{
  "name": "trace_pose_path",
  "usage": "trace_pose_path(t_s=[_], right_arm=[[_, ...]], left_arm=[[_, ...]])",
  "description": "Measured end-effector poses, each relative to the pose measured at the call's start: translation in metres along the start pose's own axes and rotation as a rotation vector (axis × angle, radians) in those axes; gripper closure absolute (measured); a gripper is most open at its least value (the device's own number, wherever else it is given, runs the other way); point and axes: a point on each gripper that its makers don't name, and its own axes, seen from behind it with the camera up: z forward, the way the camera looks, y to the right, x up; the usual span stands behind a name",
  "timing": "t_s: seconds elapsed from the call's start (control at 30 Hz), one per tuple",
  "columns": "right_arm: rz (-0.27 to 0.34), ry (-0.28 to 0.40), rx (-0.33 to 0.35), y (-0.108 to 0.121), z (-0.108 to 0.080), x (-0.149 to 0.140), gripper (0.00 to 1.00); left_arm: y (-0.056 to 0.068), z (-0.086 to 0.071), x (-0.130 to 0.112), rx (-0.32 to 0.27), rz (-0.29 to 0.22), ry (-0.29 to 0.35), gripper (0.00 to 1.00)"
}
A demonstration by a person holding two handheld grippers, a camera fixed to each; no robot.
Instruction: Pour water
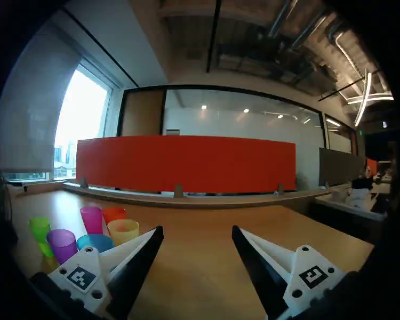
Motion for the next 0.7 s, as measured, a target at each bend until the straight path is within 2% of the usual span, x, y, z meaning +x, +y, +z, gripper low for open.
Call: trace_pose_path(t_s=[0.2,0.7], right_arm=[[0.023,-0.014,-0.022,0.013,-0.010,-0.007,0.00],[0.020,-0.019,-0.066,0.043,-0.039,-0.005,0.00]], left_arm=[[0.000,0.000,0.000,0.000,0.000,0.000,0.08],[0.000,0.000,0.000,0.000,0.000,0.000,0.08]])
